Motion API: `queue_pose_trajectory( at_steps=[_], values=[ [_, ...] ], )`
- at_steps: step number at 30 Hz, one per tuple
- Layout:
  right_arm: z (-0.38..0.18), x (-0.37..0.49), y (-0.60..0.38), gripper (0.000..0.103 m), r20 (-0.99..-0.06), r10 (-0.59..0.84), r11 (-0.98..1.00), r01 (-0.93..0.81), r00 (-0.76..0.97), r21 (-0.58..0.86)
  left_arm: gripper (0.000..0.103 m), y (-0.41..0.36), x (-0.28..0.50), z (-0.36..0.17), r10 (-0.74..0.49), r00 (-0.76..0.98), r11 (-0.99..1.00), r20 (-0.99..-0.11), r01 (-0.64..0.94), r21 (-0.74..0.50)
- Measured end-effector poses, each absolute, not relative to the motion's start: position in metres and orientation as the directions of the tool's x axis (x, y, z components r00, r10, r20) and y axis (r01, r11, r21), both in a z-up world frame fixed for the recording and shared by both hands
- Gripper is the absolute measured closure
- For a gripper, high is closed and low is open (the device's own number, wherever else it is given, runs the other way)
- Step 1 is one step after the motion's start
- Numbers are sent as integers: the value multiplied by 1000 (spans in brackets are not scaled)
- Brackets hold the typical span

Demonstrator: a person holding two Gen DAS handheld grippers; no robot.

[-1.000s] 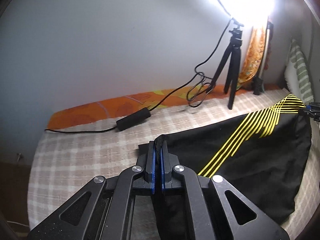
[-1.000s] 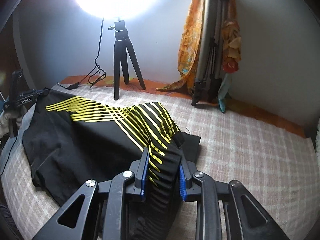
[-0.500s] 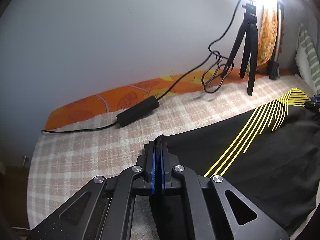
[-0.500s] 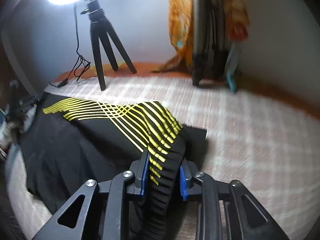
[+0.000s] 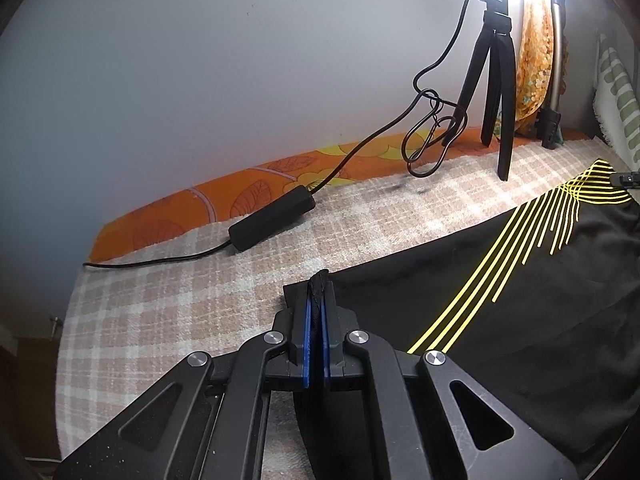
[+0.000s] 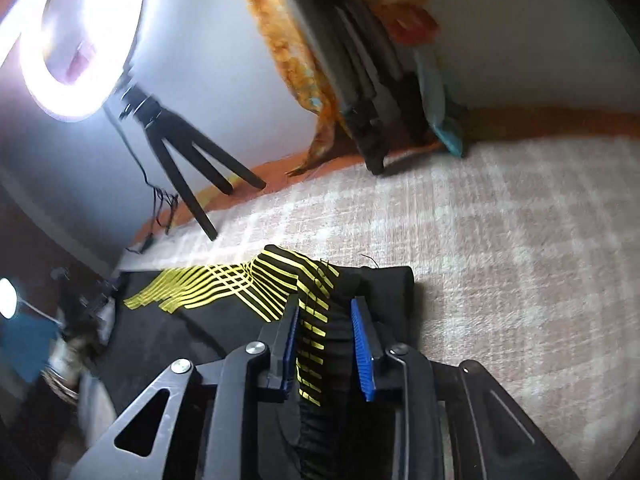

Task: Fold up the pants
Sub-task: 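Open both tools and release the folded shorts, then move both tools to the folded shorts edge to grasp again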

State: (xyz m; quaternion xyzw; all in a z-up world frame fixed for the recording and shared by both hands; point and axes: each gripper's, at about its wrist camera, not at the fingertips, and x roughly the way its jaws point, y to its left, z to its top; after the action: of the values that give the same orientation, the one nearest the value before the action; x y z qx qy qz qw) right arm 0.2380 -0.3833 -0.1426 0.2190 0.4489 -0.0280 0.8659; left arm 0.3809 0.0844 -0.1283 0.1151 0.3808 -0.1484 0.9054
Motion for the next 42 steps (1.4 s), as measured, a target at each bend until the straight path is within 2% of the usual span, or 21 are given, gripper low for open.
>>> queue_pose_trajectory(
  at_steps=[2, 3, 4, 7, 9, 10, 17, 25, 27, 29, 30, 31, 33, 38, 42],
  values=[
    [-127, 237, -361, 79, -801, -19, 966, 216, 599, 139, 100, 85, 381, -128, -184, 668, 930, -721, 356, 93],
    [-122, 239, -344, 79, -795, -136, 981, 194, 591, -24, 100, 84, 380, -128, -186, 669, 929, -719, 359, 94],
    [-122, 240, -336, 79, -791, -182, 979, 179, 583, -94, 100, 84, 379, -128, -186, 670, 927, -719, 362, 99],
    [-138, 253, -333, 75, -849, -210, 976, 161, 485, -149, 100, 81, 381, -131, -169, 667, 924, -726, 364, 119],
    [-145, 256, -342, 66, -858, -252, 964, 198, 447, -179, 100, 82, 382, -131, -167, 666, 925, -727, 360, 118],
    [-147, 256, -348, 60, -860, -252, 961, 218, 443, -169, 99, 83, 383, -131, -166, 667, 926, -726, 358, 117],
    [-151, 252, -363, 56, -866, -245, 960, 234, 436, -153, 98, 87, 387, -131, -136, 678, 937, -722, 325, 128],
    [-133, 245, -360, 45, -835, -287, 950, 251, 469, -185, 91, 93, 385, -125, -51, 691, 947, -721, 263, 186],
    [-123, 241, -359, 42, -822, -298, 947, 262, 485, -189, 81, 103, 385, -116, -46, 697, 958, -716, 234, 166],
    [-111, 235, -357, 40, -808, -308, 943, 271, 503, -190, 78, 112, 383, -106, -67, 702, 968, -709, 219, 125],
    [-103, 232, -357, 35, -797, -323, 939, 279, 509, -202, 75, 116, 382, -100, -76, 702, 971, -708, 213, 107],
    [-99, 230, -358, 25, -787, -343, 932, 290, 513, -218, 73, 118, 379, -95, -82, 702, 972, -707, 212, 98],
    [-86, 223, -359, 20, -772, -360, 926, 305, 525, -224, 73, 120, 370, -84, -87, 712, 972, -697, 215, 99],
    [-58, 195, -352, 20, -783, -224, 952, 302, 581, -48, 73, 114, 336, -68, -118, 709, 968, -695, 237, 78],
    [-53, 173, -324, 20, -792, -72, 961, 256, 606, 108, 64, 102, 302, -68, -157, 693, 956, -704, 285, 67]
  ],
)
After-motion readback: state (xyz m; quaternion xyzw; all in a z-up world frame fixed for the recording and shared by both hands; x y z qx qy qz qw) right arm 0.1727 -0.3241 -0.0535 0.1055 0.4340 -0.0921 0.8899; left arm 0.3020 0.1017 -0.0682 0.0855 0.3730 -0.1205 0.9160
